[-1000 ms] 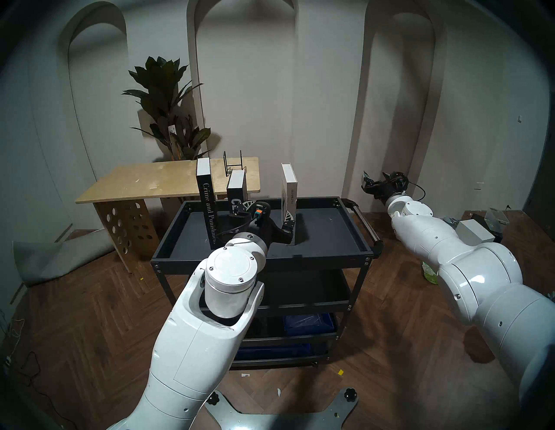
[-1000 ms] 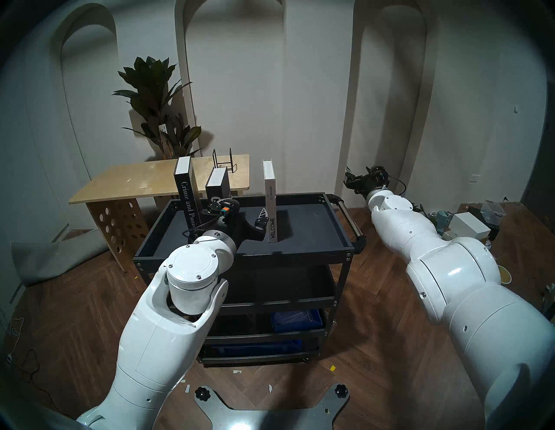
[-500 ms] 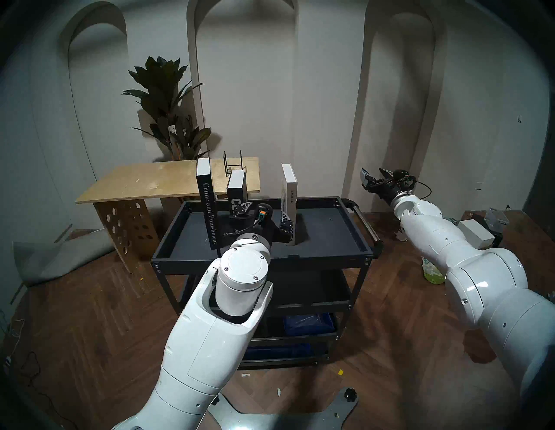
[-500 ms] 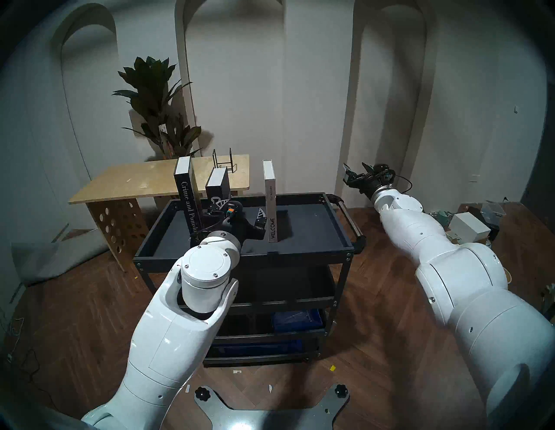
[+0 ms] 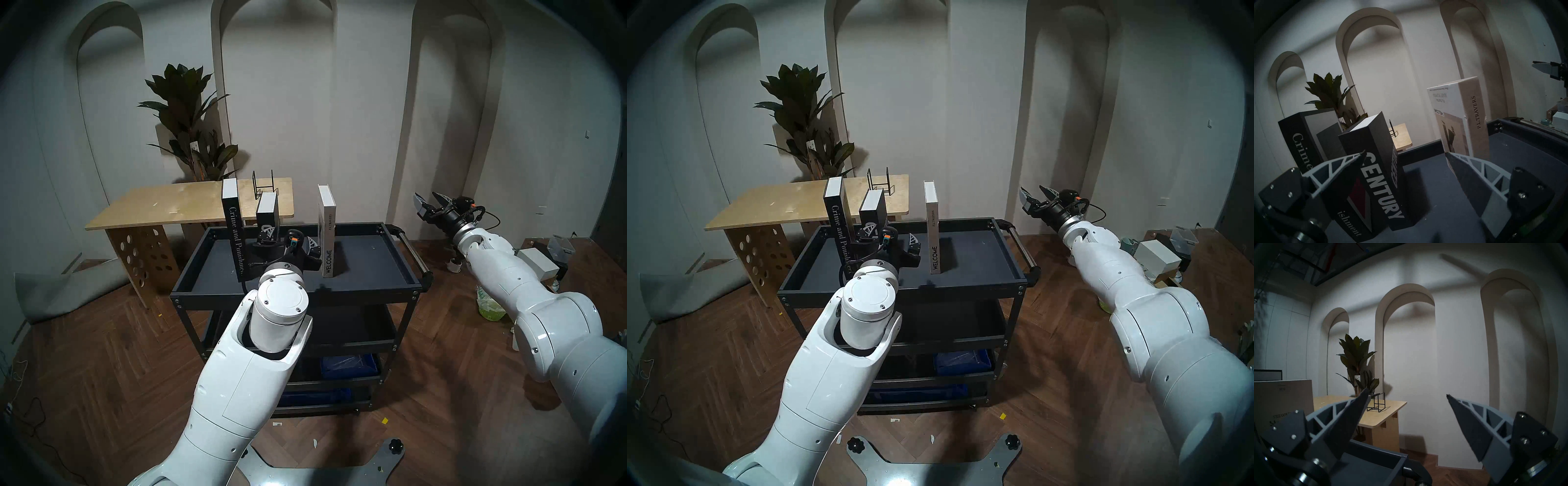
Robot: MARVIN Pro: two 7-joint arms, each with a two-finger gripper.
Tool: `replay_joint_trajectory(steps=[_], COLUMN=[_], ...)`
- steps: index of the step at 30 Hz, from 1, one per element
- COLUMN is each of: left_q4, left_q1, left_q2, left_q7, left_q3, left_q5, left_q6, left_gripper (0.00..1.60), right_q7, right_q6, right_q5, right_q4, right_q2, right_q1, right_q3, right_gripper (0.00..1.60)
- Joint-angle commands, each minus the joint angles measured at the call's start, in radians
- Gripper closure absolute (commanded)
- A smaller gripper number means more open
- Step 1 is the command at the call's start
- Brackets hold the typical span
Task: Sort the books onto the shelf by size, largest to the left
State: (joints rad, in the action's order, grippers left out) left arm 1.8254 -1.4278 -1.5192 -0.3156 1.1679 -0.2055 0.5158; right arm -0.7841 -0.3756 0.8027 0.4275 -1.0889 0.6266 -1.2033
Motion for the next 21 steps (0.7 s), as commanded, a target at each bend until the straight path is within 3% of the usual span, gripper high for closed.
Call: replay_joint_trajectory(steps=[1, 21], left_q4=[-0.008, -0.104], left_q1=[0.045, 0.102], left_q2=[-0.023, -0.07], left_q7=[-0.037, -0.098], left_q3=[0.008, 0.041], left_q5=[-0.02, -0.021], left_q6=[-0.014, -0.026], left_gripper=[0.0, 0.0], right_q7=[-0.075, -0.305], right_q6=[0.004, 0.043], right_q5=[0.048, 0.168], right_q4=[0.052, 0.194], right_q2=[0.052, 0.127], right_q1=[0.024, 0.14], right_q3=[-0.041, -0.147], right_gripper=[0.0, 0.0])
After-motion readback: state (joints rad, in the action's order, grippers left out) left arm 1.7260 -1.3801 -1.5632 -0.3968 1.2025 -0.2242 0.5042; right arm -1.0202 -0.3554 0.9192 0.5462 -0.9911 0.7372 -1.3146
